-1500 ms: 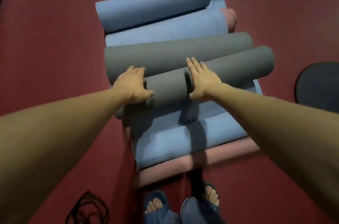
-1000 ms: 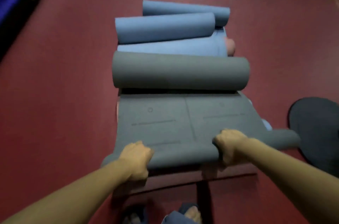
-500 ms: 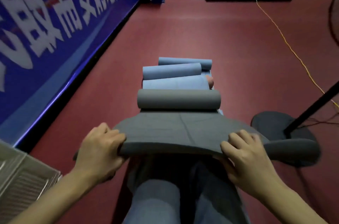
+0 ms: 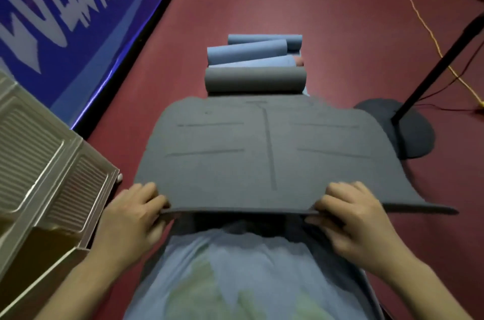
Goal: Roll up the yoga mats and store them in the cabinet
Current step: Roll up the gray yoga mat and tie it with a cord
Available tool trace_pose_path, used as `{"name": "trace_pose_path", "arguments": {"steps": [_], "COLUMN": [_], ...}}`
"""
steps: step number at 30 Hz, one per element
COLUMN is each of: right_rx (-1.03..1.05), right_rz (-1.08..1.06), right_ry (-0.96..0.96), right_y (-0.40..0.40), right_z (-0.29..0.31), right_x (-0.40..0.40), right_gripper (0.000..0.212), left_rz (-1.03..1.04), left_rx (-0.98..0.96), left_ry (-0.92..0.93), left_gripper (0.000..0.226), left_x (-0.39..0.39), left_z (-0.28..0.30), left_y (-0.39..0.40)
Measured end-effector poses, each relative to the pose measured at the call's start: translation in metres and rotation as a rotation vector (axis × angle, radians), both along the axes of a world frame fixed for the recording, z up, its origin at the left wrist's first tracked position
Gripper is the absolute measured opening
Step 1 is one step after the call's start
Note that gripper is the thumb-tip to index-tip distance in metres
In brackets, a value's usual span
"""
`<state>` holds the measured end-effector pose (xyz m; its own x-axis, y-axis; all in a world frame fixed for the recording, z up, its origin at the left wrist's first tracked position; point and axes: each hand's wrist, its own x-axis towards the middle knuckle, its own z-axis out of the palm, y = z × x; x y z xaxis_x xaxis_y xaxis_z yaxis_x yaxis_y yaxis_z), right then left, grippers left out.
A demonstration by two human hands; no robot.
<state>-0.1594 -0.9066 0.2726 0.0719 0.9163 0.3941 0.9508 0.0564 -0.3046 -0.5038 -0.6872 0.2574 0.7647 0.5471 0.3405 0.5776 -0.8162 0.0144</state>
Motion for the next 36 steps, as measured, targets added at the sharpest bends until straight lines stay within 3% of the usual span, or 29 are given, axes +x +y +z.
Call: {"name": "trace_pose_path", "arguments": {"steps": [2, 5, 9, 12, 16, 19, 21, 25, 29, 30, 33, 36], "right_rx": [-0.085, -0.114, -0.099, -0.121, -0.148, -0.156, -0.181, -0.201, -0.174, -0.161, -0.132, -0.153], "right_rz": [0.012, -0.034, -0.118, -0.128, -0.098, -0.128, -0.146, -0.131, -0.098, -0.082, -0.06, -0.094], "right_ry": [0.224, 0.609, 0.809, 0.888, 0.862, 0.631, 0.489, 0.451, 0.264, 0.204, 0.086, 0.031], "right_y": [-0.014, -0.016, -0.014, -0.009, 0.0, 0.006, 0.009, 0.01, 0.017, 0.018, 0.018, 0.012], "right_z": [-0.034, -0.065, -0.064, -0.064, -0.061, -0.057, -0.057, -0.057, -0.058, -0.059, -0.06, -0.056], "right_x": [-0.001, 0.0, 0.006, 0.012, 0.018, 0.02, 0.017, 0.013, 0.016, 0.016, 0.013, 0.008], "right_gripper": [0.016, 0.01, 0.024, 0.029, 0.017, 0.011, 0.013, 0.026, 0.013, 0.009, 0.011, 0.024], "left_rz": [0.024, 0.002, -0.029, -0.032, 0.01, 0.031, 0.068, 0.1, 0.14, 0.132, 0.024, -0.053], "left_rx": [-0.172, -0.356, -0.322, -0.339, -0.454, -0.507, -0.644, -0.821, -1.012, -0.967, -0.581, -0.403], "left_ry": [0.079, 0.012, -0.144, -0.184, -0.203, -0.091, -0.032, -0.007, -0.14, -0.132, -0.172, -0.197], "left_gripper": [0.032, 0.04, 0.058, 0.059, 0.063, 0.076, 0.084, 0.075, 0.055, 0.049, 0.027, 0.017], "left_x": [-0.008, 0.002, 0.023, 0.031, 0.038, 0.043, 0.047, 0.054, 0.048, 0.048, 0.051, 0.055], "left_z": [-0.024, -0.041, -0.041, -0.047, -0.042, -0.037, -0.034, -0.036, -0.046, -0.046, -0.045, -0.048], "left_y": [-0.015, -0.019, -0.015, -0.007, 0.013, 0.027, 0.034, 0.041, 0.036, 0.034, 0.024, 0.011]}}
